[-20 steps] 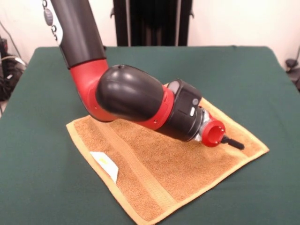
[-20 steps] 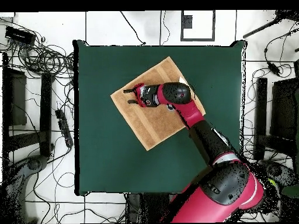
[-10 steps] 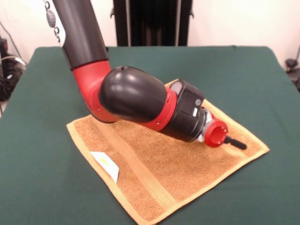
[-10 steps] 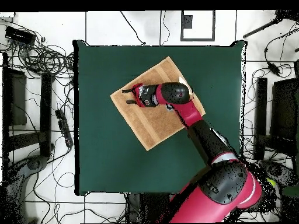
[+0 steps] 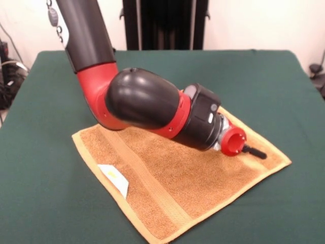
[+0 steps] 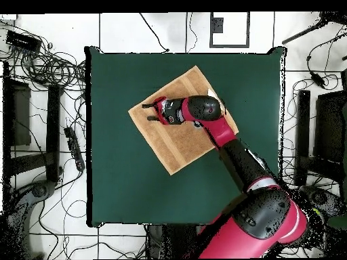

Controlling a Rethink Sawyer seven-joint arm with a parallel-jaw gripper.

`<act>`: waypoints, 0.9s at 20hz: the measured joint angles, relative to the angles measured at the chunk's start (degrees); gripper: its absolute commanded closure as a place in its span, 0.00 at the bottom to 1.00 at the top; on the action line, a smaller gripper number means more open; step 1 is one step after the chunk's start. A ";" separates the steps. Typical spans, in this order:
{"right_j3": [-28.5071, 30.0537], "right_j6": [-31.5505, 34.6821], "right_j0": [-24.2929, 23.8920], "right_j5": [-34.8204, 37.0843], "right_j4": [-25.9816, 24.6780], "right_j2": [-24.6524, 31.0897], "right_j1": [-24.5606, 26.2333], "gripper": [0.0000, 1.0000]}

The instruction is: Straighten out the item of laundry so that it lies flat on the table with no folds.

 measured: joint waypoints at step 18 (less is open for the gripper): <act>6.70 0.00 -2.79 23.34 -6.03 -5.66 -23.77 0.00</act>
